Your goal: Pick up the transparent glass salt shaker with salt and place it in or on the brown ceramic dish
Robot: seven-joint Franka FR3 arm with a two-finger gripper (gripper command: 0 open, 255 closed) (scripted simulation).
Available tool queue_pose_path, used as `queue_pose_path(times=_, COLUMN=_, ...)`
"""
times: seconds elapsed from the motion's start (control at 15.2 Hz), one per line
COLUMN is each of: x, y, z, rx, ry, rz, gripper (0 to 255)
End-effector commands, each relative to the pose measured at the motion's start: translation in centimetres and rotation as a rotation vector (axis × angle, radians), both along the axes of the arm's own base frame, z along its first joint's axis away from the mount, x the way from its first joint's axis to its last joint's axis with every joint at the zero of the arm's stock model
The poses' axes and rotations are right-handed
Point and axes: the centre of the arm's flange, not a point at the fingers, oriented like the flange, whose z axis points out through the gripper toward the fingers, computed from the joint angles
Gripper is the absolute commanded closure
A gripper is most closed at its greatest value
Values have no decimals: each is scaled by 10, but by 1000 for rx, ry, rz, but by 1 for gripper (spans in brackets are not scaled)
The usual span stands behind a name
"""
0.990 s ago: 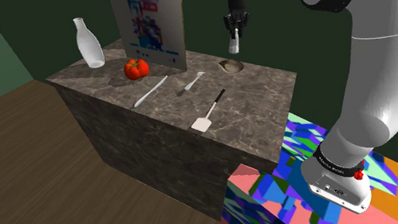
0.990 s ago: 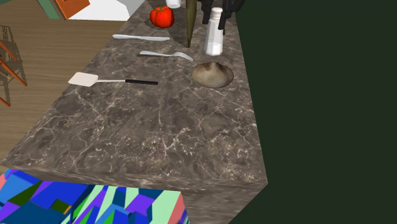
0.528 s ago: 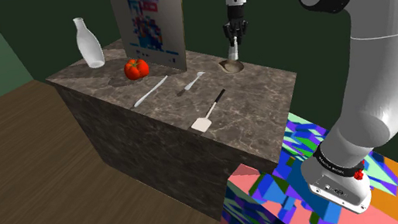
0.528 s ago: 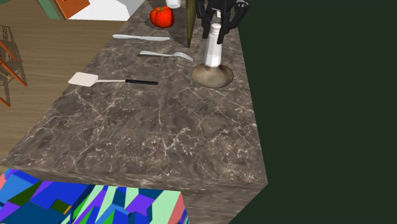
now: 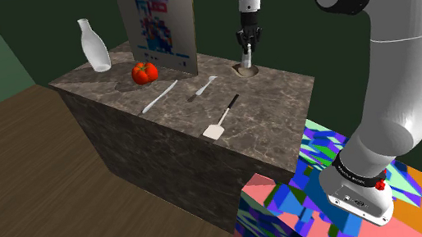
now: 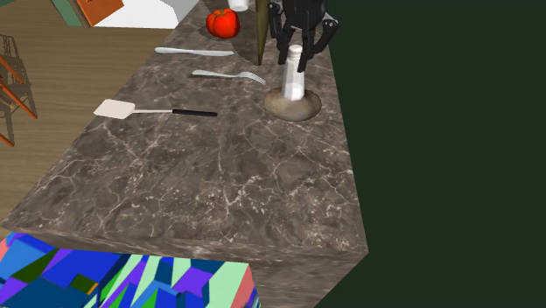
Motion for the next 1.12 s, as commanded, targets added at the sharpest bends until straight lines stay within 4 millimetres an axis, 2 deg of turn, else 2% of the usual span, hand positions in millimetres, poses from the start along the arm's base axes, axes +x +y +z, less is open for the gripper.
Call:
queue_pose_path(times=0.0, x=0, y=0, z=0, rx=0, ry=0, rz=0, gripper=255)
queue_pose_path(times=0.13, x=0, y=0, z=0, rx=0, ry=0, rz=0, gripper=255)
queue_pose_path(times=0.2, x=0, y=0, z=0, rx=0, ry=0, rz=0, gripper=0)
queue_pose_path(times=0.53, x=0, y=0, z=0, rx=0, ry=0, rz=0, gripper=0)
queue_pose_path(times=0.79, x=10, y=-5, z=49, rx=0, ry=0, rz=0, gripper=0)
queue_pose_path(times=1.06, x=10, y=-5, z=49, rx=0, ry=0, rz=0, gripper=0)
